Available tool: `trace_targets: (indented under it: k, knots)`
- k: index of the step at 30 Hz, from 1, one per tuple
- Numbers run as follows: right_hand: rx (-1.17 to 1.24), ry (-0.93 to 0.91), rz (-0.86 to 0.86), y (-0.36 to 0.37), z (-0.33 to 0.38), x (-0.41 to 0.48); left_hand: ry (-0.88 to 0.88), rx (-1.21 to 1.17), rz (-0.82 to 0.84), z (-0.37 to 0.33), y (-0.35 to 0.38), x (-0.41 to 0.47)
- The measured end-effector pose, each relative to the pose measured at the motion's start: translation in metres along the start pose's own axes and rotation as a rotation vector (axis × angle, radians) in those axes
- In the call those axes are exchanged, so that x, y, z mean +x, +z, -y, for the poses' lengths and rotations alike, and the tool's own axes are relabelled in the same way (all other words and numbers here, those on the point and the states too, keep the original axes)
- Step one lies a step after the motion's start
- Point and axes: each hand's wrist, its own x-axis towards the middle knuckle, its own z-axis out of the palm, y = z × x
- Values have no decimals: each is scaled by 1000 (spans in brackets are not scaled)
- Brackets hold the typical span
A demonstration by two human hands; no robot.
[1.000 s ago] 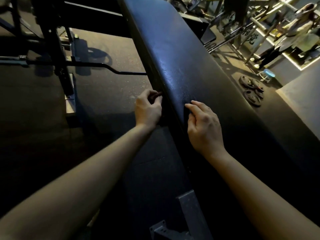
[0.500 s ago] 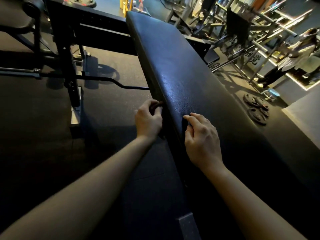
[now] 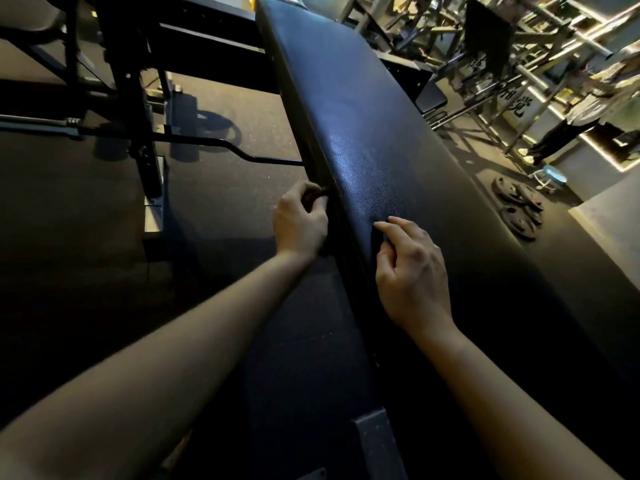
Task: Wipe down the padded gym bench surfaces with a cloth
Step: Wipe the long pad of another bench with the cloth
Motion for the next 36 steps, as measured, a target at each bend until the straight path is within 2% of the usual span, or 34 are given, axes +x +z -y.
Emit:
trace_targets:
  k: [2,6,9,13,17,20,22,24,27,29,32,36]
  knots:
    - [0,3,-1,0,1,-1,37,-35,43,-3,-7,-48]
    - [-7,0,1,1,2,-1,46,-162,267,-2,-34,-153]
    - [-4,1,3,1,2,-1,126,-64,166,-4,-22,-98]
    - [1,11,2,0,2,0,8,-14,11,2,0,4]
    - [6,11,1,-1,2,0,61,-59,55,0,-10,-58]
    - [1,14,7,0,2,0,60,-132,250,-2,-31,-149]
    - [3,18,6,-1,3,1,88,-139,317,-3,-39,-165]
    - [5,19,14,-2,3,0,157,-72,276,-1,-33,-132]
    - [7,17,22,-4,4,0,60,0,123,2,-15,-48]
    - [10,15,19,-4,4,0,18,-15,84,5,-9,-29]
    - [19,20,15,-3,4,0,34,-69,111,4,-13,-75]
    - [4,-4,29,-2,3,-1,-2,-163,230,0,-27,-152]
